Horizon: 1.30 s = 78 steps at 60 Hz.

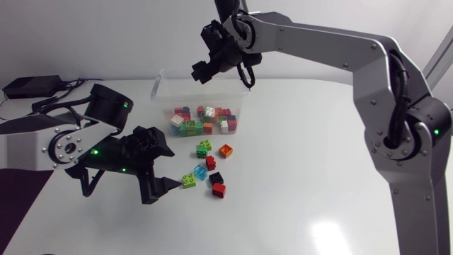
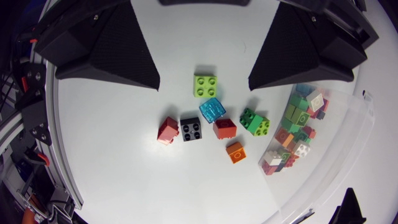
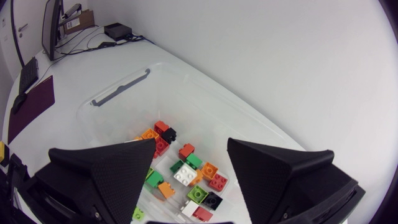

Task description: Place the duplo bricks in the container

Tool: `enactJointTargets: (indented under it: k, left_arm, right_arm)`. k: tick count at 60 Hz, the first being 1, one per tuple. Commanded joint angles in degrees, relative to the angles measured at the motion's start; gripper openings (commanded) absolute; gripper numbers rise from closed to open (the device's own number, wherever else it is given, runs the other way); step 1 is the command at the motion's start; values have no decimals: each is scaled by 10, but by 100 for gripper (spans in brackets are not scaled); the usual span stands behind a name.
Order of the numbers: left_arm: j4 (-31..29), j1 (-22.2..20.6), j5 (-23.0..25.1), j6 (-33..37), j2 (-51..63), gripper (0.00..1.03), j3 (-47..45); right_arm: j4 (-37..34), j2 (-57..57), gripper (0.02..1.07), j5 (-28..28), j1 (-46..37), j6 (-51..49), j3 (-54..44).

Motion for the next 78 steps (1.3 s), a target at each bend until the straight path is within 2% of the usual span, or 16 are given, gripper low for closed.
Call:
enactJointTargets:
  k: [1,16,27,44,53,64,65,66,67,71,78]
  left_arm:
    - [20,-5,-1,20,36,99,-15]
    - [82,-5,-14,26,122,99,-6]
    - [90,-6,-20,29,173,99,24]
    - [90,-24,-20,23,244,97,69]
    - [88,-29,-21,21,263,84,80]
    - [86,-30,-20,14,291,49,97]
    - [86,-30,-20,14,294,40,98]
    - [86,-30,-20,14,295,38,98]
    - [86,-30,-20,13,297,30,98]
    - [85,-30,-20,13,299,29,98]
    - [48,-26,-20,18,282,28,94]
  right_arm:
    - [-6,-58,97,4,-7,6,-48]
    - [5,-219,97,-10,-22,-18,-246]
    - [9,-315,97,-17,-17,-26,-373]
    - [13,-406,97,-22,10,-46,-550]
    - [17,-437,97,-28,31,-59,-629]
    - [38,-438,97,-38,63,-79,-702]
    - [41,-436,97,-38,65,-79,-705]
    - [41,-436,97,-38,65,-79,-707]
    - [48,-429,97,-38,71,-79,-713]
    - [63,-416,97,-39,81,-79,-724]
    - [87,-375,96,-39,100,-79,-725]
